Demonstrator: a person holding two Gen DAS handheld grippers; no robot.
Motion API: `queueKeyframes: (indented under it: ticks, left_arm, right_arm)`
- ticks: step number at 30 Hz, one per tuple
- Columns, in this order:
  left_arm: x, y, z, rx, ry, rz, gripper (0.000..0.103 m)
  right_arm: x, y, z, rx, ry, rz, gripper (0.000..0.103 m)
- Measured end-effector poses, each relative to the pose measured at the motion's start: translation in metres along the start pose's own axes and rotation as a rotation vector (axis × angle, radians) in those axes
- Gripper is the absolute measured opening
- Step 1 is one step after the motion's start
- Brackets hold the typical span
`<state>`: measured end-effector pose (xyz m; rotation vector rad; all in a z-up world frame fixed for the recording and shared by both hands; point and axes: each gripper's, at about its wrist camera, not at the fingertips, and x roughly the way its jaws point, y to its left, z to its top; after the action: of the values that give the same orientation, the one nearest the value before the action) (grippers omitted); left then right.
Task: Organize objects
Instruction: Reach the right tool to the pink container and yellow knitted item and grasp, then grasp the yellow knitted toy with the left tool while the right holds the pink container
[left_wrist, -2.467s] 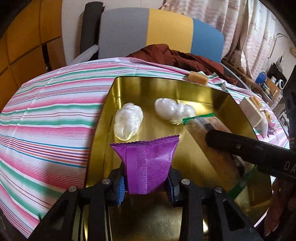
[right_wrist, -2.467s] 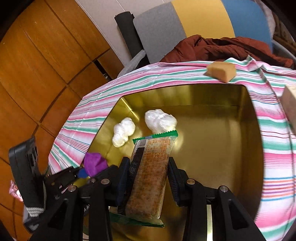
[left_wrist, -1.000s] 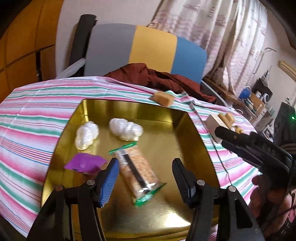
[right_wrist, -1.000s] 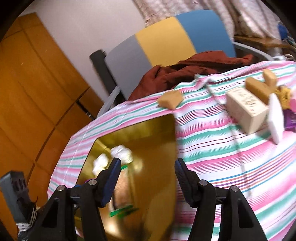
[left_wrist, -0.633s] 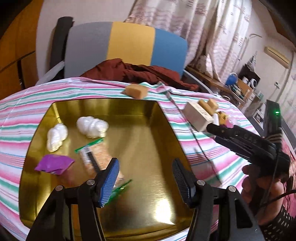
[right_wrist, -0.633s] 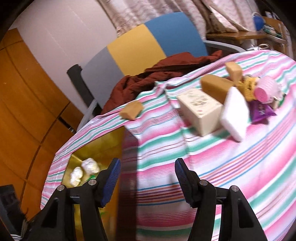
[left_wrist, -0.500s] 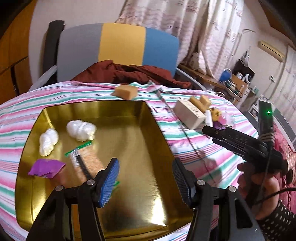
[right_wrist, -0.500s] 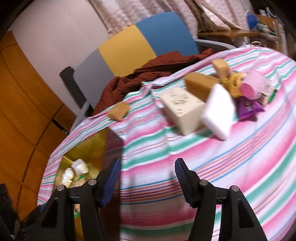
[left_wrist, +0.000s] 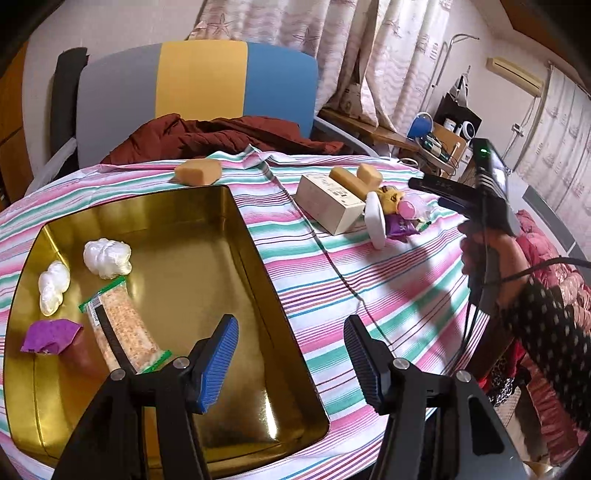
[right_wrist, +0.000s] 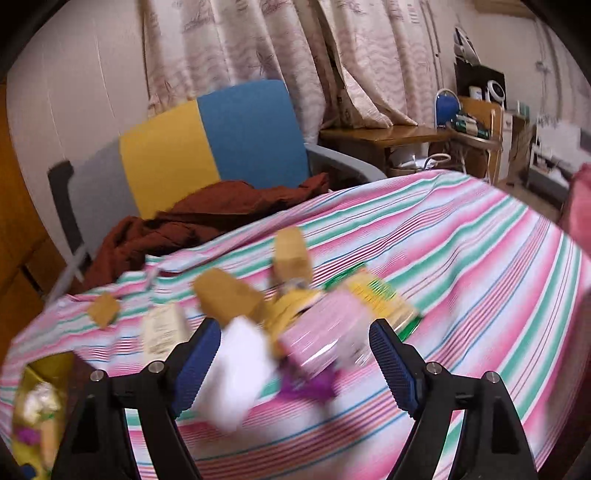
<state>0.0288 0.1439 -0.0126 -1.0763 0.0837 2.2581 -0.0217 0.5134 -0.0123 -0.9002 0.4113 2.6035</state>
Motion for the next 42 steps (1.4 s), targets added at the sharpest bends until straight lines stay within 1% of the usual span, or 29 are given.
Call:
queueKeyframes:
  ticks: [4, 6, 7, 8, 9, 13, 16, 21, 24, 27, 33, 35, 38, 42]
  left_arm:
    - [0.001, -0.003, 0.000, 0.007, 0.006, 0.000, 0.060]
    - [0.002, -0.004, 0.000, 0.010, 0.008, 0.001, 0.060]
    - [0.003, -0.005, 0.000, 0.013, 0.012, 0.001, 0.060]
    - [0.004, -0.006, 0.000, 0.014, 0.014, 0.002, 0.060]
    - [0.004, -0.006, 0.000, 0.015, 0.016, 0.001, 0.060]
    - [0.009, -0.009, -0.001, 0.017, 0.029, -0.005, 0.060]
    - [0.011, -0.012, 0.000, 0.024, 0.034, -0.007, 0.060]
    - [0.012, -0.013, 0.003, 0.026, 0.029, -0.014, 0.060]
    - [0.015, -0.013, 0.007, 0.023, 0.031, -0.021, 0.060]
    - [0.018, -0.016, 0.012, 0.025, 0.033, -0.036, 0.060]
    - [0.029, -0.028, 0.020, 0.039, 0.059, -0.081, 0.060]
    - [0.036, -0.034, 0.025, 0.036, 0.073, -0.111, 0.060]
    - [0.052, -0.048, 0.034, 0.023, 0.105, -0.189, 0.060]
    - [0.075, -0.074, 0.040, 0.050, 0.161, -0.255, 0.060]
  right_arm:
    - [0.024, -0.012, 0.002, -0.035, 0.060, 0.026, 0.083]
    - [0.028, -0.014, -0.003, -0.040, 0.070, 0.035, 0.083]
    - [0.031, -0.014, -0.006, -0.052, 0.070, 0.043, 0.083]
    - [0.032, -0.013, -0.008, -0.071, 0.068, 0.047, 0.081]
    - [0.031, -0.012, -0.011, -0.092, 0.066, 0.048, 0.074]
    - [0.025, -0.001, -0.022, -0.160, 0.038, 0.045, 0.074]
    - [0.015, 0.002, -0.031, -0.143, 0.026, 0.063, 0.073]
    - [-0.017, 0.004, -0.057, -0.069, 0.003, 0.156, 0.073]
    - [-0.028, 0.009, -0.075, -0.044, 0.030, 0.218, 0.073]
    - [-0.036, 0.009, -0.090, -0.022, 0.050, 0.236, 0.073]
    - [-0.051, -0.007, -0.111, 0.035, 0.072, 0.223, 0.073]
    - [-0.055, -0.015, -0.116, 0.041, 0.079, 0.203, 0.073]
    - [-0.061, -0.024, -0.120, 0.007, 0.076, 0.159, 0.073]
    - [-0.067, -0.034, -0.125, -0.004, 0.076, 0.119, 0.073]
